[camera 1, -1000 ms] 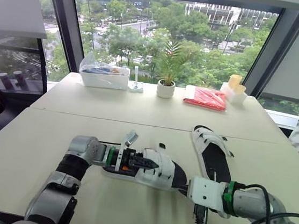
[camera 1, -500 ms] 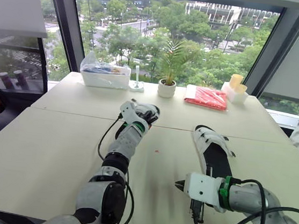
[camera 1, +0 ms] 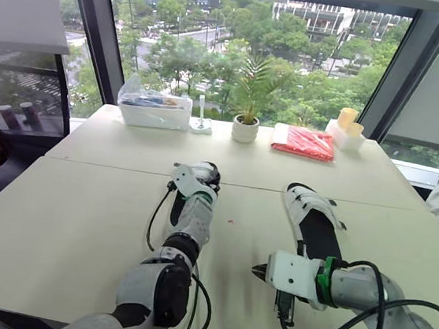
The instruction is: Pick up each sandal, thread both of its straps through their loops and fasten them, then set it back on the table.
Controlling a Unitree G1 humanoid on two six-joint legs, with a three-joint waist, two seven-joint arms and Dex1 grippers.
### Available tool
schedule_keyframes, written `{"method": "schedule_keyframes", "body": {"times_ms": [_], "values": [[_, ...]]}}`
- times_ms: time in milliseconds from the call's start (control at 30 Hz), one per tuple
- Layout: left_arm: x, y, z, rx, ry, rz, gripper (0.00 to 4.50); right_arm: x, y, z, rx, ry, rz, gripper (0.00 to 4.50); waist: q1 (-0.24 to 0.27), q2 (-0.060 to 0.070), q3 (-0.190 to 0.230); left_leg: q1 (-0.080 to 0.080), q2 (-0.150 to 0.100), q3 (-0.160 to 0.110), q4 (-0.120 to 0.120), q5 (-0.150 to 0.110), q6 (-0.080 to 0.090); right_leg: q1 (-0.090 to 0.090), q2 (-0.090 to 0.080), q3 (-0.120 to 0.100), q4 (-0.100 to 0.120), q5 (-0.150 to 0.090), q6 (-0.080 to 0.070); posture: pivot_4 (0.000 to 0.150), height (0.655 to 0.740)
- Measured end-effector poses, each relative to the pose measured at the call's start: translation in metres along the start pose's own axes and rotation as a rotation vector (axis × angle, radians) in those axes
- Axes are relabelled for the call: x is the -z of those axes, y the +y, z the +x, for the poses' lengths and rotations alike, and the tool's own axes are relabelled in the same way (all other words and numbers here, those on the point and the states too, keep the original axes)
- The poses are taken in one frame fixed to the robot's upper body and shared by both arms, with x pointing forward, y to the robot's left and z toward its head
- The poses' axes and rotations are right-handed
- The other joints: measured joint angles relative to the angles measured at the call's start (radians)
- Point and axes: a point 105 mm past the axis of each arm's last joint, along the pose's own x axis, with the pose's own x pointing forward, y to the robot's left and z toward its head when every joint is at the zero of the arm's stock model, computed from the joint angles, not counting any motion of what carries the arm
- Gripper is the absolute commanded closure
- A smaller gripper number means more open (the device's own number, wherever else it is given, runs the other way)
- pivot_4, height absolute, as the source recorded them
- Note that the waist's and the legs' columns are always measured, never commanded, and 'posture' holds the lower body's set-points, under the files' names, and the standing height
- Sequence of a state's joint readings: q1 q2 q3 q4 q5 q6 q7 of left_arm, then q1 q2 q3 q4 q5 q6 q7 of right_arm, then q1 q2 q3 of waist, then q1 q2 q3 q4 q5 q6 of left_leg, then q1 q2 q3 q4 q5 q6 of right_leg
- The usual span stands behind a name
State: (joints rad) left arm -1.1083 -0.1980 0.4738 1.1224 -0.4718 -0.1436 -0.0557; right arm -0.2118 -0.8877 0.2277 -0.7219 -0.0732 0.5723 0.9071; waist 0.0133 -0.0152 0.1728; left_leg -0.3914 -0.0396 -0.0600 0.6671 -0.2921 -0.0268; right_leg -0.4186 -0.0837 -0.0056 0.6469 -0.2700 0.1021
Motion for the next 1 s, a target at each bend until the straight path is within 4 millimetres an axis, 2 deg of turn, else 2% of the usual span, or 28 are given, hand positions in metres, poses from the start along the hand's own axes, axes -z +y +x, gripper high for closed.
{"method": "schedule_keyframes", "body": {"times_ms": [100, 233, 500, 700, 800, 933, 1000], "values": [[0.003, -0.009, -0.006, 0.159, 0.035, 0.129, 0.09, -0.001, 0.001, 0.001, -0.002, -0.004, 0.004, 4.50, -0.001, 0.000, 0.000, 0.000, 0.000, 0.000, 0.000, 0.000, 0.000, 0.000, 0.000, 0.000, 0.000, 0.000, 0.000, 0.150, 0.7374], [0.003, 0.000, -0.022, 0.303, 0.088, 0.306, 0.09, 0.003, 0.000, 0.002, -0.004, 0.000, 0.013, 4.50, -0.004, 0.000, 0.000, 0.000, 0.001, 0.000, 0.000, 0.000, 0.000, -0.001, 0.001, 0.001, 0.001, 0.000, 0.000, 0.150, 0.7374], [-0.027, 0.021, -0.061, 0.370, 0.140, 0.518, 0.09, 0.010, -0.012, 0.005, 0.008, -0.001, 0.002, 4.50, -0.001, 0.001, 0.000, 0.000, 0.002, 0.000, 0.000, 0.001, -0.001, -0.001, 0.000, 0.002, 0.002, 0.000, 0.000, 0.150, 0.7374], [-0.040, 0.022, -0.094, 0.484, 0.198, 0.712, 0.09, 0.011, -0.019, 0.006, 0.015, -0.012, -0.016, 4.50, -0.003, 0.001, -0.001, 0.000, 0.003, 0.000, 0.000, 0.001, -0.001, -0.001, 0.000, 0.003, 0.002, 0.000, 0.000, 0.150, 0.7374], [-0.052, 0.024, -0.117, 0.575, 0.243, 0.833, 0.09, 0.017, -0.034, -0.001, 0.070, -0.007, 0.019, 4.50, -0.009, 0.002, -0.001, 0.000, 0.004, 0.000, 0.000, 0.001, -0.001, -0.002, 0.000, 0.003, 0.002, 0.000, 0.000, 0.150, 0.7374], [-0.065, 0.029, -0.145, 0.671, 0.339, 0.915, 0.09, 0.028, -0.063, -0.026, 0.204, 0.013, 0.085, 4.50, -0.003, 0.002, -0.001, 0.001, 0.004, 0.000, 0.000, 0.000, 0.000, -0.001, 0.000, 0.003, 0.002, 0.000, -0.001, 0.150, 0.7374], [-0.068, 0.036, -0.157, 0.693, 0.393, 0.943, 0.09, 0.031, -0.067, -0.035, 0.228, 0.012, 0.118, 4.50, -0.001, 0.002, -0.001, 0.000, 0.004, 0.000, 0.000, 0.000, 0.001, -0.001, -0.001, 0.003, 0.002, 0.000, -0.001, 0.150, 0.7374]]}}
